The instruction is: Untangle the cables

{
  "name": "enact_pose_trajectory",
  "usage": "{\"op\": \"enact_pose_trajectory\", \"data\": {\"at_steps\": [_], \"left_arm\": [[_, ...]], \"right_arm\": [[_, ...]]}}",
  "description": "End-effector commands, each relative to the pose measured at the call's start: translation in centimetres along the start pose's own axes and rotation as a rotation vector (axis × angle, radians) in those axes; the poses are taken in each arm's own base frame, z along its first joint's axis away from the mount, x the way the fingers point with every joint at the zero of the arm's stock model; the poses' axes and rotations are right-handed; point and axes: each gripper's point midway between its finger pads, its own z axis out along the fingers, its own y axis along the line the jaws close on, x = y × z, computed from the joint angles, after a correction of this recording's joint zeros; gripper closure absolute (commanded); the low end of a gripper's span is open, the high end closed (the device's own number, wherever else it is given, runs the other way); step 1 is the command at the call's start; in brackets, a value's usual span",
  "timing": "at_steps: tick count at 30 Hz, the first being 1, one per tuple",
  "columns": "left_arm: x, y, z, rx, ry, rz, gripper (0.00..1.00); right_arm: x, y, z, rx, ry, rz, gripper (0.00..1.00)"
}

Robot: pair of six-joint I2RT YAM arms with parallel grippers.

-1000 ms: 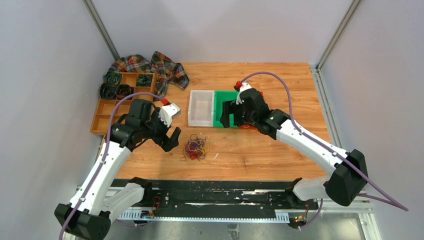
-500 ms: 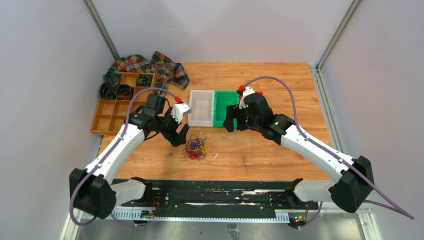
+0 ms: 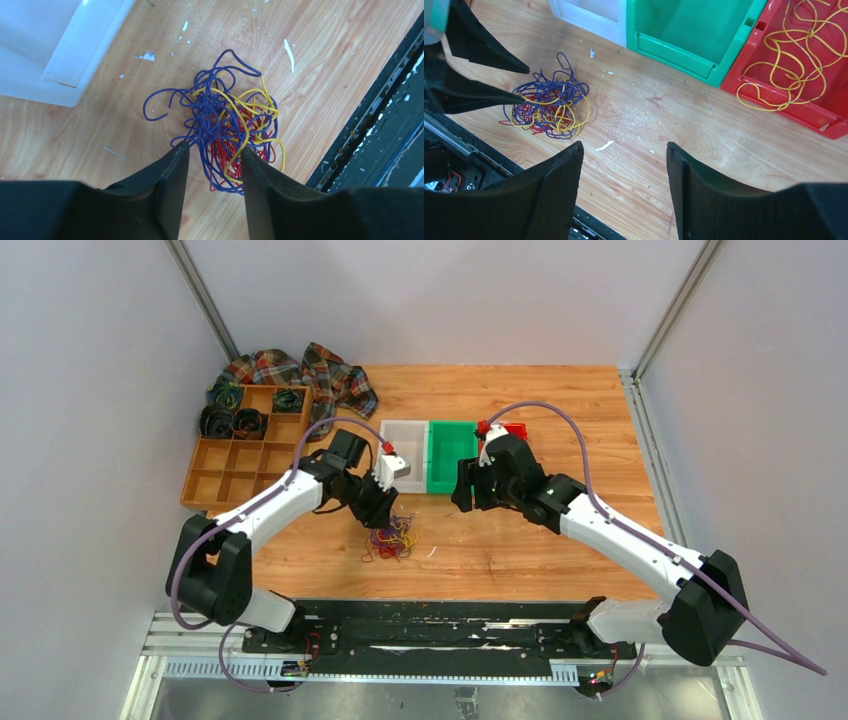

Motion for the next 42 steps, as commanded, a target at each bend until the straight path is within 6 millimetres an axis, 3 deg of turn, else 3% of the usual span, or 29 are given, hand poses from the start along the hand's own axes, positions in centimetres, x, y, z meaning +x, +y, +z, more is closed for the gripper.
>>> {"op": "enact_pose_trajectory", "data": {"at_steps": [1,4,7,11,18,24,31,42], "left_arm": [[-1.9,0.0,0.1,0.02,-0.049,0.057,0.6],[-1.8,-0.1,-0.2,0.014,-0.05,0.069,0.68],[-2.0,-0.3,-0.8,0.007,-0.056,0.078,0.84],[-3.4,-1.1,-2.3,0.007,-0.097,0.07,0.98],[-6.7,-3.5,-7.4,-0.011,-0.211,0.095,0.99],[-8.8,-5.6,-11.0,-0.002,-0.29,0.114,0.99],[-10.6,-6.8,-14.0,-0.014,-0.322,0.153,0.99],[-11.2,-8.5,-16.4,0.0,-0.354,0.154,0.99]], "right_arm": [[0.2,0.7,-0.6,-0.024,-0.007,0.0,0.39],[0.2,0.8,-0.8,-0.03,-0.006,-0.002,0.41],[0.2,1.0,-0.8,-0.042,-0.01,0.001,0.43],[-0.1,1.3,-0.9,-0.058,-0.018,0.007,0.45],[-2.0,3.4,-1.7,-0.147,-0.093,-0.01,0.31],[-3.5,7.9,-2.9,-0.317,-0.16,-0.075,0.17],[-5.1,12.6,-3.3,-0.397,-0.218,-0.184,0.15],[-7.7,14.8,-1.2,-0.419,-0.306,-0.15,0.16]]}}
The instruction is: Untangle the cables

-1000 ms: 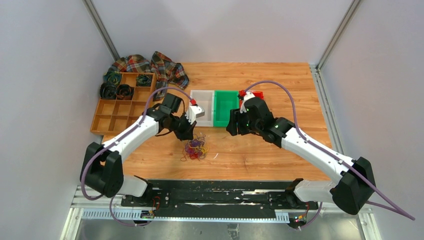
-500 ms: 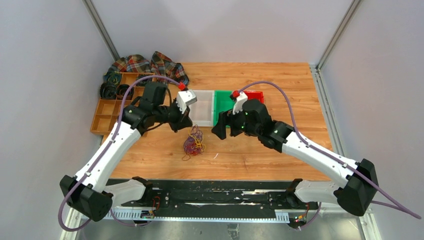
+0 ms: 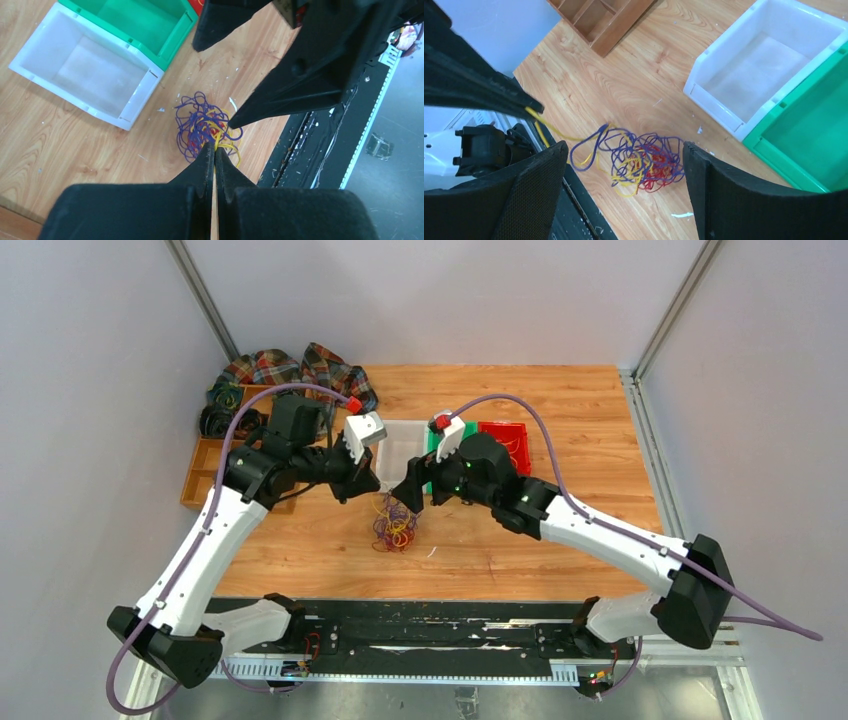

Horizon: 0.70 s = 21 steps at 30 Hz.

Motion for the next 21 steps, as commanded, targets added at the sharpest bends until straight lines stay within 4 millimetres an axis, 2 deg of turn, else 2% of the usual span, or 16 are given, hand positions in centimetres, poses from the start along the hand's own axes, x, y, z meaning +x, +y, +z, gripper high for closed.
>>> {"op": "enact_pose_trajectory", "data": {"at_steps": [1,5,14,17,21], "left_arm": [[-1.7,-1.5,-1.4,0.031,-0.047,0.009,0.99],[-2.1,-1.4,-1.5,0.023,-0.046,0.004,0.99],[-2.8,-1.6,-2.1,0.016,-0.058,0.008,0.99],[-3.2,-1.4,-2.6,-0.003,-0.061,0.026,0.99],[-3.7,-0.5,-3.1,-0.062,-0.062,0.057,0.99]], "right_arm": [[-2.7,1.6,1.5,-0.051,-0.086,0.0,0.17],[-2.0,2.2,2.7,-0.074,-0.073,0.005,0.18],[-1.5,1.7,4.4,-0.039,-0.076,0.046,0.21],[-1.1,0.6,3.7,0.018,-0.076,0.047,0.21],[-1.0,-1.1,0.8,0.091,-0.125,0.034,0.2]]}}
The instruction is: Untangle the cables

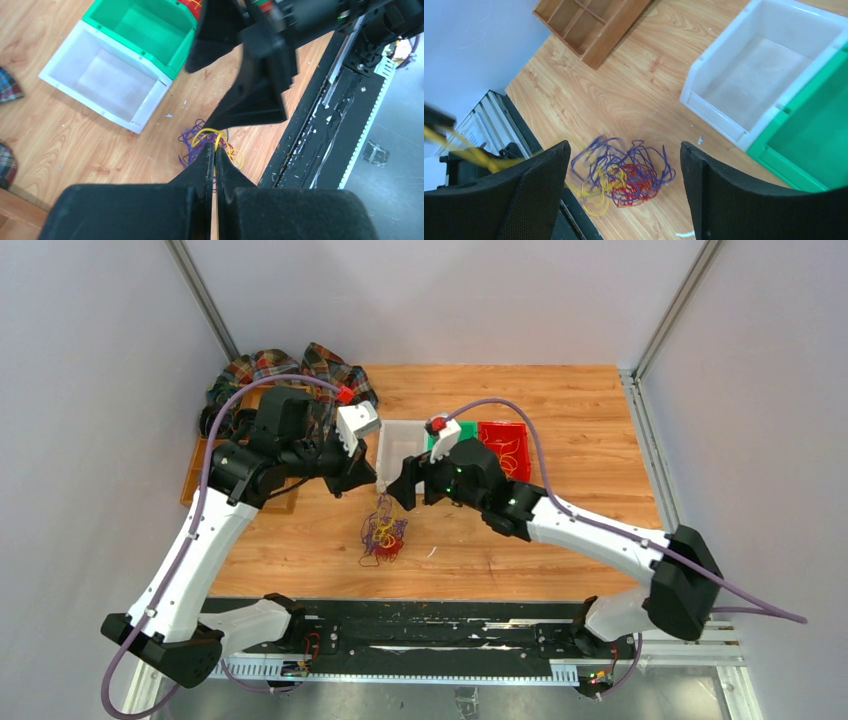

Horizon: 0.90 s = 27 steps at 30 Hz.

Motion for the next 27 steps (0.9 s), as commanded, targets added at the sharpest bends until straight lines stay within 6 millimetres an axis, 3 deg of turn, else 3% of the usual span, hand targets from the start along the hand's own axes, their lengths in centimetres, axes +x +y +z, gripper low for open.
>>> {"op": "enact_pose_trajectory", "data": {"at_steps": [1,4,9,11,16,21,27], "left_arm": [[-1.5,0.6,-1.1,-0.063,-0.028,0.057,0.99],[-2.0,1.2,-1.5,-0.099,-0.032,0.071,0.99],[-2.7,1.4,-1.8,-0.114,-0.044,0.055,0.99],[-3.3,1.3,-2.1,-0.117,-0.058,0.06,0.99],[-4.8,1.0,-3.3,-0.127,-0.091,0.076,0.99],[-5.8,-0.2,-4.3,-0.096,-0.113,0.072,0.99],[-6.6,-1.1,-5.6,-0.091,-0.142,0.085,1.0]], "right_arm": [[-1.3,-0.8,-3.5,0.07,-0.094,-0.006,0.19],[-1.4,-1.2,-5.5,0.079,-0.117,-0.006,0.18],[-2.1,1.9,-6.5,-0.019,-0.15,-0.079,0.18],[-2.2,3.6,-6.1,-0.058,-0.144,-0.115,0.18],[-3.0,5.1,-3.7,-0.068,-0.14,-0.149,0.2],[-3.8,4.7,-1.0,-0.011,-0.149,-0.157,0.24],[-2.9,4.4,0.7,0.0,-0.138,-0.145,0.28]]}}
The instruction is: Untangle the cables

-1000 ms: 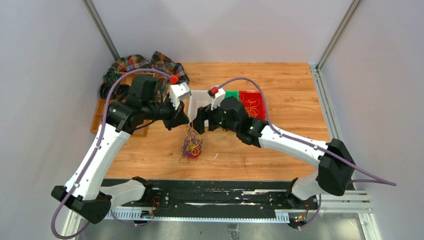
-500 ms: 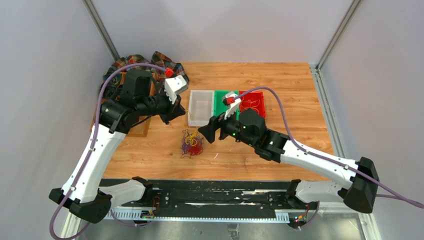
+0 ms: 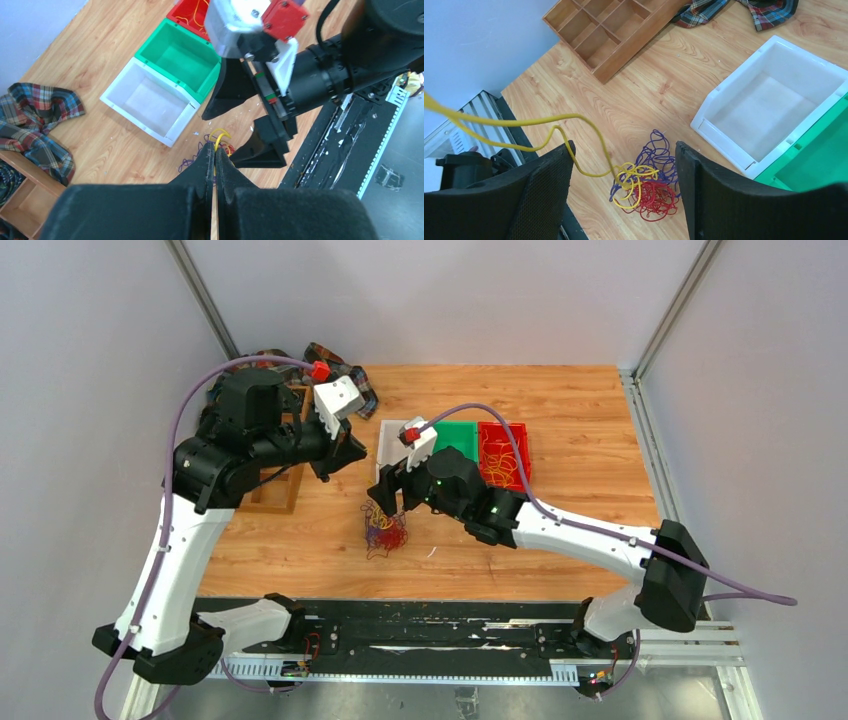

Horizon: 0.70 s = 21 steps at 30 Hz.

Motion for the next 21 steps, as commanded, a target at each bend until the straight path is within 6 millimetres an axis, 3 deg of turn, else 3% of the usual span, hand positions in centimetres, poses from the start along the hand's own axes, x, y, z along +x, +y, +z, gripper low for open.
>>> {"op": "enact_pose_trajectory", "data": {"at_steps": [1,8,11,16,21], "left_arm": [[-1.3,-1.3,-1.3,0.029,-0.036,0.007,0.99],[-2.5,-1.2,-2.3,0.009,-0.066,0.025,0.99],[-2.8,-1.2,-2.4,0.002,-0.072,0.03,0.99],[-1.5,-0.5,-2.0,-0.025,-0.033,0.051,1.0],[-0.1,-0.3,-1.1,-0.015,0.006,0.052,0.99]], "right_arm": [[-1.3,0.3,0.8,0.011,-0.053,-0.003,0.28],[0.1,-0.1,0.6,0.015,-0.032,0.01,0.29],[-0.1,0.8,-0.2,-0.037,-0.033,0.009,0.29],[-0.3,1.9,-2.1,-0.114,-0.006,0.008,0.23],[-1.2,1.3,-3.3,-0.132,-0.032,0.062,0.22]]}}
